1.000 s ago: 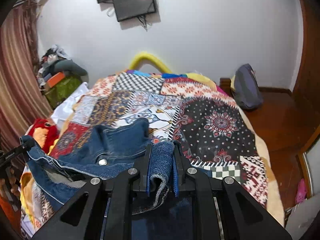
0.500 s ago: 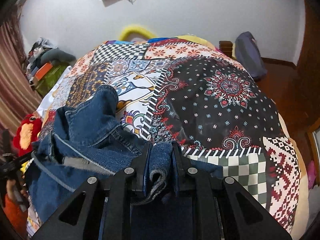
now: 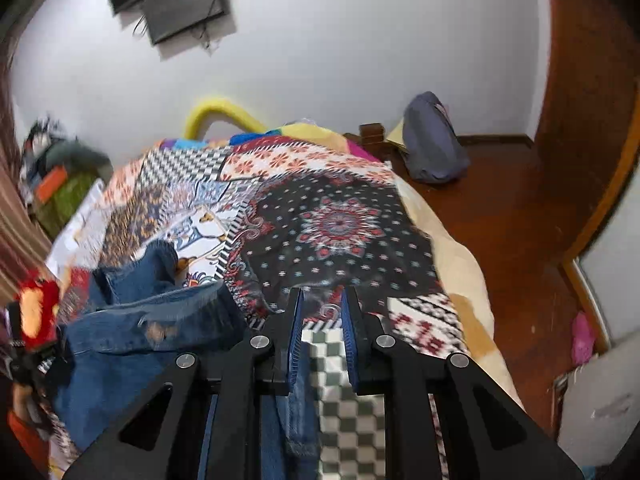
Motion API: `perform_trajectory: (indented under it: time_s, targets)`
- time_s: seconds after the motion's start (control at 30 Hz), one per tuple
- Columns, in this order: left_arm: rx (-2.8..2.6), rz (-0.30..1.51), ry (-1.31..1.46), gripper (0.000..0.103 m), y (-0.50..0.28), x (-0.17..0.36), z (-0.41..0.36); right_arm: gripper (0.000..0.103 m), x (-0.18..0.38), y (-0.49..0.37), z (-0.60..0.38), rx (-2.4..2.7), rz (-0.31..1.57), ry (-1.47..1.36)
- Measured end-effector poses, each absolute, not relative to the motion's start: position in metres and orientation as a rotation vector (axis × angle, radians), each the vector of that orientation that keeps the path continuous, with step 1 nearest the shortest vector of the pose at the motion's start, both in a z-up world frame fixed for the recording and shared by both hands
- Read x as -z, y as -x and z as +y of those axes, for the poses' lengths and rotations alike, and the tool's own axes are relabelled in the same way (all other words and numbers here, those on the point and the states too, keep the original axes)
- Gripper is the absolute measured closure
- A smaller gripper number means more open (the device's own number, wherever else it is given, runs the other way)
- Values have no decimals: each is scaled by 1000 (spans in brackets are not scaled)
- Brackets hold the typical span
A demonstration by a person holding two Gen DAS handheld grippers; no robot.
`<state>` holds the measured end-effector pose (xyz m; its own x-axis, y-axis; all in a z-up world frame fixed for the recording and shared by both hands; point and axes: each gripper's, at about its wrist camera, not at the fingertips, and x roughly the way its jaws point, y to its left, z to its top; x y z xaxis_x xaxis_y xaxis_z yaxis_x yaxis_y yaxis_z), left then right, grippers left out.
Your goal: Fold large clothes
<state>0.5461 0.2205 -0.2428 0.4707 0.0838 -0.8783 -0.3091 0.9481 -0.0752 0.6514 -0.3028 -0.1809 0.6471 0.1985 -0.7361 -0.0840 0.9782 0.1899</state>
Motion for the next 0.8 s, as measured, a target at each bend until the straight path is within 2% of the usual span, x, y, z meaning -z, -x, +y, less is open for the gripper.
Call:
perform_trajectory:
  time_s: [0.07, 0.13, 0.2, 0.3, 0.37, 0.43, 0.47, 0.53, 0.8]
  targets:
    - [-237, 1067, 224, 72, -542, 231, 219, 89, 174, -641, -311, -169, 844, -134]
    - [-247, 1030, 179, 48, -532, 211, 216, 89, 170, -631, -311, -196, 849, -135]
    - [-263, 973, 129, 34, -522, 190, 214, 89, 167, -620, -307, -236, 855, -135]
    - [-239, 919, 79, 32, -506, 157, 207, 89, 163, -608, -293, -280, 854, -112]
    - [-206, 911, 58, 26, -499, 146, 202, 89, 161, -600, -280, -312, 852, -99]
    - [-188, 904, 24, 15, -491, 141, 194, 89, 161, -594, -266, -345, 858, -93]
    - [-177, 905, 5, 14, -488, 142, 189, 89, 163, -593, -259, -364, 862, -89]
    - [-158, 922, -33, 9, -483, 150, 179, 89, 167, -589, -241, -406, 875, -76]
    - [-116, 1089, -103, 9, -495, 224, 161, 89, 202, -595, -166, -528, 957, 13]
